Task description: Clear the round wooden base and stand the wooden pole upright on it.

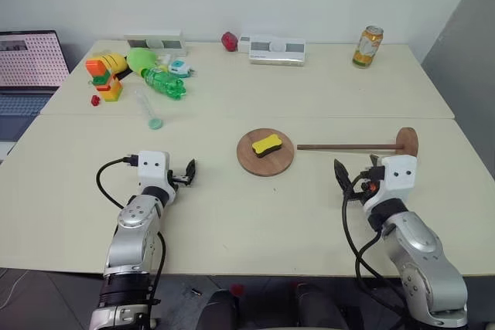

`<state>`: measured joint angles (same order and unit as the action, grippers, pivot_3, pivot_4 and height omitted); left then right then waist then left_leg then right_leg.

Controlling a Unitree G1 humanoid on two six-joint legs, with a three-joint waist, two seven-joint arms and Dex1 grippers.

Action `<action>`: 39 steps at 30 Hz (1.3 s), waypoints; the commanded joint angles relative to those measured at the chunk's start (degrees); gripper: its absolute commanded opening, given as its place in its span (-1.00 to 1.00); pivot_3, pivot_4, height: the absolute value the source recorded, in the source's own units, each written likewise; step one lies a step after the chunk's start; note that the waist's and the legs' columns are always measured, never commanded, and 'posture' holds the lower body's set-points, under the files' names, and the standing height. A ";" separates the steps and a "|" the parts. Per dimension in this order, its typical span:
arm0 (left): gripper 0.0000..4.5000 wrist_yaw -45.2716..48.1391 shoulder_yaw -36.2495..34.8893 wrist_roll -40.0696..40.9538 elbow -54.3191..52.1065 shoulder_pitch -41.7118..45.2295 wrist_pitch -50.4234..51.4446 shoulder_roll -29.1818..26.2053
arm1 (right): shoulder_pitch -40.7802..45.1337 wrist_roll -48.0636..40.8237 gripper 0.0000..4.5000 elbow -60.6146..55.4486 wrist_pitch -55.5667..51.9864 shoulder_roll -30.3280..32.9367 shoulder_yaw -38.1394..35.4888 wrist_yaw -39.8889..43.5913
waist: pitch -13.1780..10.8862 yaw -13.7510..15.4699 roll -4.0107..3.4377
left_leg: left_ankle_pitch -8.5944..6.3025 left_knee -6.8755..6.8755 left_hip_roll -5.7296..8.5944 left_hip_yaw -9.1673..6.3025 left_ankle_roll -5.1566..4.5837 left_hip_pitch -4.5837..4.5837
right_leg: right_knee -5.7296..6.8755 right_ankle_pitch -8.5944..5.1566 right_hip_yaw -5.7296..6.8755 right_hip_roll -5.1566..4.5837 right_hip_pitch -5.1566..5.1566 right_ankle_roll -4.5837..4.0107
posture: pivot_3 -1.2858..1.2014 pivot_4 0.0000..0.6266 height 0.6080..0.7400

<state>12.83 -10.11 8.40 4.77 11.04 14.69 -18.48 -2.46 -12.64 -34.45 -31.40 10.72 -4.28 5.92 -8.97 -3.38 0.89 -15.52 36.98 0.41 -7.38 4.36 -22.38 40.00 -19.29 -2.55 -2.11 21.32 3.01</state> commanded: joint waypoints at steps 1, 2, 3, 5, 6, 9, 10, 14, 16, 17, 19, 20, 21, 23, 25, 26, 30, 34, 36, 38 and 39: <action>0.99 1.14 0.34 0.44 -2.19 0.44 -0.17 -0.21 | 1.34 -1.53 1.00 -1.24 1.69 -1.06 -1.01 0.16 | 0.00 0.02 0.00 | 0.00 0.00 0.00 0.00 0.00 0.00 | 0.00 0.00 0.00 0.00 0.00 0.00 | 0.03 -0.52 1.00; 0.99 2.19 0.75 0.41 -2.20 0.69 0.25 -0.90 | 1.19 -1.57 1.00 -1.01 1.77 -1.05 -1.21 0.37 | 0.00 0.03 0.00 | 0.00 0.00 0.00 0.00 0.00 0.00 | 0.00 0.00 0.00 0.00 0.00 0.00 | 0.03 -0.52 1.00; 0.99 4.31 0.82 1.60 -2.54 1.05 1.35 -1.76 | 0.93 -1.50 1.00 -1.05 1.68 -0.96 -1.26 0.58 | 0.00 0.12 0.00 | 0.00 0.00 0.00 0.00 0.00 0.00 | 0.00 0.00 0.00 0.00 0.00 0.00 | 0.03 -0.52 1.00; 0.99 9.65 0.68 4.75 -3.53 1.78 2.67 -3.70 | 0.91 -1.80 1.00 -1.77 1.00 -0.32 -0.74 1.47 | 0.00 0.19 0.00 | 0.00 0.00 0.00 -0.01 0.00 -0.01 | -0.01 0.00 0.03 0.00 -0.02 0.00 | 0.03 -0.52 1.00; 0.99 13.85 1.17 6.33 -3.91 2.74 3.10 -5.46 | 1.11 -2.18 1.00 -2.22 0.68 0.31 -0.45 2.32 | -0.01 0.14 -0.01 | 0.01 0.00 0.00 -0.01 0.01 -0.02 | -0.01 0.00 0.03 0.00 -0.01 0.00 | 0.03 -0.52 1.00; 0.99 24.42 2.93 10.45 -5.25 5.47 4.93 -9.66 | 0.43 -3.26 1.00 -2.93 0.75 1.98 0.13 4.92 | -0.02 0.16 -0.01 | 0.01 0.00 0.00 -0.01 0.01 -0.01 | -0.01 0.00 0.03 0.01 0.00 0.00 | 0.03 -0.52 1.00; 0.99 28.10 4.31 11.45 -5.37 7.09 6.04 -11.09 | -0.22 -4.30 1.00 -3.18 1.14 2.45 0.25 6.42 | -0.03 0.15 -0.02 | 0.01 0.00 0.00 -0.03 0.01 -0.03 | -0.01 0.00 0.07 0.01 0.00 0.00 | 0.03 -0.52 1.00; 0.99 40.47 10.64 12.12 -2.93 14.27 7.13 -14.75 | -0.77 -7.70 1.00 -5.35 2.09 4.74 1.96 12.22 | -0.03 0.15 -0.03 | 0.00 0.00 0.01 0.00 0.00 -0.01 | -0.06 0.00 0.05 0.01 -0.06 0.00 | 0.03 -0.52 1.00; 0.99 44.99 14.14 10.24 1.25 18.80 5.19 -14.65 | 0.07 -9.36 1.00 -6.41 1.55 6.25 2.63 14.79 | -0.06 0.12 -0.04 | 0.00 0.01 0.03 0.00 0.00 -0.05 | -0.08 0.00 0.08 0.01 -0.03 0.00 | 0.03 -0.52 1.00; 0.99 45.61 15.66 8.28 5.45 21.56 2.46 -13.54 | 0.59 -9.74 1.00 -6.60 1.20 7.17 2.78 15.60 | -0.06 0.15 -0.04 | 0.00 0.02 0.03 0.00 0.00 -0.04 | -0.05 0.00 0.07 0.02 -0.06 0.00 | 0.03 -0.52 1.00; 0.99 45.66 17.17 5.75 13.83 26.09 -2.43 -10.77 | 1.18 -9.89 1.00 -6.56 0.78 8.40 2.83 16.29 | -0.06 0.17 -0.04 | 0.00 0.03 0.04 -0.02 0.00 0.03 | -0.06 0.00 0.11 0.03 -0.14 0.00 | 0.03 -0.52 1.00; 0.99 45.67 17.59 4.85 17.54 27.95 -4.53 -9.51 | 1.39 -10.13 1.00 -6.49 0.63 8.76 2.82 16.40 | -0.06 0.17 -0.02 | 0.00 0.03 0.04 -0.02 0.00 0.02 | -0.06 0.00 0.12 0.04 -0.13 0.00 | 0.03 -0.52 1.00; 0.99 45.91 17.74 4.30 20.16 29.15 -6.10 -8.70 | 1.50 -10.39 1.00 -6.45 0.53 8.94 2.80 16.45 | -0.06 0.06 -0.01 | 0.00 0.05 0.03 -0.03 0.00 0.02 | -0.07 0.00 0.14 0.05 -0.15 0.00 | 0.03 -0.52 1.00; 0.99 46.52 18.45 2.73 25.98 32.10 -9.08 -6.83 | 2.20 -11.34 1.00 -7.14 -0.42 9.04 2.80 16.12 | -0.07 -0.42 -0.01 | 0.00 0.02 0.02 -0.01 0.00 0.00 | -0.07 0.00 0.08 0.06 -0.09 0.00 | 0.03 -0.52 1.00; 0.99 47.26 19.12 1.91 31.31 34.89 -10.46 -4.56 | 2.54 -12.54 1.00 -8.91 -1.91 9.39 3.49 16.28 | -0.07 -0.38 -0.01 | 0.00 0.01 0.02 -0.03 0.00 -0.06 | -0.06 0.00 0.10 0.07 -0.01 0.00 | 0.03 -0.52 1.00; 0.99 47.48 19.39 1.38 33.37 35.75 -11.58 -3.67 | 2.31 -12.91 1.00 -9.72 -2.37 9.69 3.97 16.47 | -0.07 -0.39 -0.01 | 0.00 0.03 0.03 -0.06 0.00 -0.12 | -0.06 0.00 0.14 0.07 0.01 0.00 | 0.03 -0.52 1.00; 0.99 46.49 19.51 -1.00 40.08 38.06 -15.35 -0.99 | 0.52 -13.29 1.00 -12.03 -3.47 9.98 5.06 15.70 | -0.07 -0.20 0.00 | 0.01 0.07 0.05 -0.09 0.01 -0.20 | -0.07 0.00 0.16 0.05 0.04 0.00 | 0.03 -0.52 1.00; 0.91 46.74 18.63 -2.09 44.65 39.60 -17.57 -0.02 | -0.54 -12.85 1.00 -12.49 -3.07 10.04 5.27 14.88 | -0.08 -0.31 0.01 | 0.00 0.08 0.05 -0.10 0.00 -0.19 | -0.06 0.00 0.15 0.05 0.03 0.00 | 0.03 -0.52 1.00; 0.76 47.45 18.45 -2.49 46.33 40.00 -18.13 0.13 | -1.04 -12.05 1.00 -12.17 -2.29 10.16 5.47 14.61 | -0.08 -0.28 0.00 | 0.00 0.09 0.05 -0.11 0.00 -0.19 | -0.05 0.00 0.16 0.05 0.04 0.00 | 0.03 -0.52 1.00; 0.58 47.94 18.55 -2.83 46.84 40.01 -18.27 0.10 | -1.00 -12.08 1.00 -12.02 -2.01 9.72 5.37 14.11 | -0.08 -0.29 0.00 | 0.00 0.09 0.05 -0.11 0.00 -0.19 | -0.05 0.00 0.16 0.05 0.04 0.00 | 0.03 -0.52 1.00; 0.49 47.61 18.48 -3.06 47.23 40.15 -18.41 0.09 | -0.88 -12.15 1.00 -12.00 -2.01 9.57 5.41 14.00 | -0.07 -0.28 0.00 | 0.00 0.09 0.05 -0.11 0.00 -0.19 | -0.05 0.00 0.16 0.05 0.04 0.00 | 0.03 -0.52 1.00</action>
<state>60.29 9.20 5.71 52.16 49.56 -2.22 -18.46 -3.63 -24.76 -44.68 -34.91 20.59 1.35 20.38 -9.04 -3.67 0.90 -15.52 37.07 0.47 -7.49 4.36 -22.57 39.96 -19.30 -2.39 -2.06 21.35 3.01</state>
